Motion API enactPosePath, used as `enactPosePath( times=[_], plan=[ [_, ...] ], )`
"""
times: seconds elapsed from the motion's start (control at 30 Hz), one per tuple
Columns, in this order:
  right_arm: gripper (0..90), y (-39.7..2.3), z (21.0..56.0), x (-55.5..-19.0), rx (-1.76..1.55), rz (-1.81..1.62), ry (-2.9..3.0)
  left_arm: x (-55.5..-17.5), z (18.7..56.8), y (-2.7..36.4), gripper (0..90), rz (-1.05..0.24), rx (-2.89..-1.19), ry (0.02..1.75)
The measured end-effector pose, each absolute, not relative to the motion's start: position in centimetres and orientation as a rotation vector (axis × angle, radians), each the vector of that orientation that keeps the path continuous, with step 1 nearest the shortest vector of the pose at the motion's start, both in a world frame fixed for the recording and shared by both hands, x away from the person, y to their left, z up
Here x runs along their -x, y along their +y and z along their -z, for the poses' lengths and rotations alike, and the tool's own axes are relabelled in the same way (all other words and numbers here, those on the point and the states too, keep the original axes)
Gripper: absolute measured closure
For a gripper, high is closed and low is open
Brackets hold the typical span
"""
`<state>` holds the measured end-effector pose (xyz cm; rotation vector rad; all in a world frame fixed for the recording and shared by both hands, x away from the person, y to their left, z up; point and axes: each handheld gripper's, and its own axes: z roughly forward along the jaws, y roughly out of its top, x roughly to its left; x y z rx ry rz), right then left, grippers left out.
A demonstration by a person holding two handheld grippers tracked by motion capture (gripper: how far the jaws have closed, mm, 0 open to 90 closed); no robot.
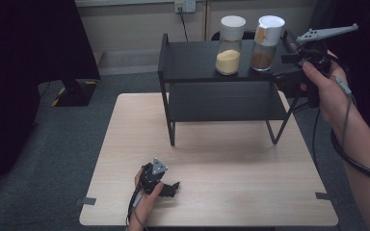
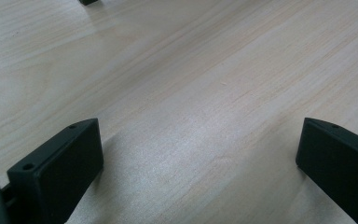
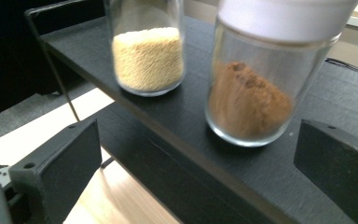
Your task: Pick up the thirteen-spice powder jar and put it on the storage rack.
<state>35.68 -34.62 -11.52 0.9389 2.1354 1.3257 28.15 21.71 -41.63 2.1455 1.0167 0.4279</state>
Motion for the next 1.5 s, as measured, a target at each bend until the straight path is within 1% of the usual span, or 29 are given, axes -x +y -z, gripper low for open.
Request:
enactPosePath(
  times=[0.57,0.73,0.9,1.2,1.5],
  plan=[
    [0.0,-35.3,14.9,-33.2,-0.839,-1.391,2.163,-28.2,41.6,21.7,0.2,-0.428,-2.148,1.016],
    [0.0,-35.1,16.8,-32.7,-0.806,-1.435,2.191,-28.2,41.6,21.7,0.2,-0.428,-2.148,1.016],
    [0.0,-34.6,19.7,-32.5,-0.780,-1.476,2.226,-28.2,41.6,21.7,0.2,-0.428,-2.148,1.016],
    [0.0,-33.8,26.6,-32.3,-0.744,-1.549,2.289,-28.2,41.6,21.7,0.2,-0.428,-2.148,1.016],
    [0.0,-33.6,32.4,-31.8,-0.756,-1.558,2.347,-28.2,41.6,21.7,0.2,-0.428,-2.147,1.016]
  ],
)
